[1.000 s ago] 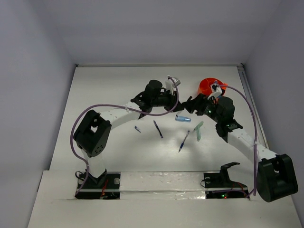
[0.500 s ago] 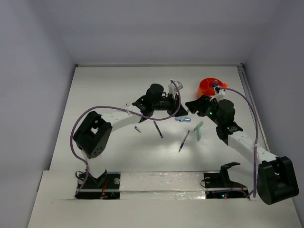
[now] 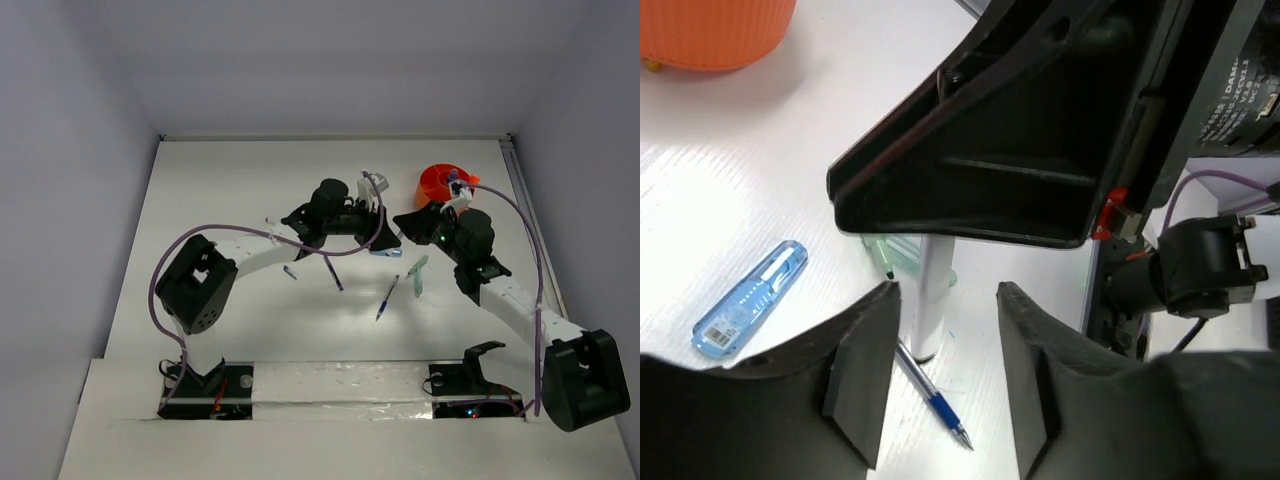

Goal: Sort the stationery into containers
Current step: Place the pen in the storage box.

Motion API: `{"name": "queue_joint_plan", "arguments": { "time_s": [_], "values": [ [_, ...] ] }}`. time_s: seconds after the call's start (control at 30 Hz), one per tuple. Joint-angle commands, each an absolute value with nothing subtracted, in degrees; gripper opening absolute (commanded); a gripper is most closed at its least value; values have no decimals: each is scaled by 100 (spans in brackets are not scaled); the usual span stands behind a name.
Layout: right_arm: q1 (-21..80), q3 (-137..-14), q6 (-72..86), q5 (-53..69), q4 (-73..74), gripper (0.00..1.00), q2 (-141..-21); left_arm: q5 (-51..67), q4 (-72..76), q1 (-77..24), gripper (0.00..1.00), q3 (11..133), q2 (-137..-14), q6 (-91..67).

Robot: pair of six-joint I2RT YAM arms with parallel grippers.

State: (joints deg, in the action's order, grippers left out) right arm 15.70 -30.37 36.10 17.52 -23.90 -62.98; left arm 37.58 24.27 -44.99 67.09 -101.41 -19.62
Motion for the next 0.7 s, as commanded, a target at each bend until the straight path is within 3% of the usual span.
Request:
{"name": "queue_joint_plan", "arguments": {
  "time_s": [0.0, 0.13, 0.43, 0.67],
  "values": [
    [1538, -3120, 3428, 1267, -2286, 5, -6056, 3604, 2681, -4631, 41, 6619, -9722, -1846],
    [1538, -3050, 3340, 748, -2110, 3, -5696, 3174, 2558, -4798, 58, 6171, -9238, -1679],
    [1538, -3585, 3094, -1287, -1477, 4, -5343, 1487, 2364, -5106, 72, 4967, -7718, -1459],
    [1538, -3972, 2121, -3441, -2389, 4, -6045, 783, 2250, -5106, 89, 4255, -6681, -1468]
  ]
}}
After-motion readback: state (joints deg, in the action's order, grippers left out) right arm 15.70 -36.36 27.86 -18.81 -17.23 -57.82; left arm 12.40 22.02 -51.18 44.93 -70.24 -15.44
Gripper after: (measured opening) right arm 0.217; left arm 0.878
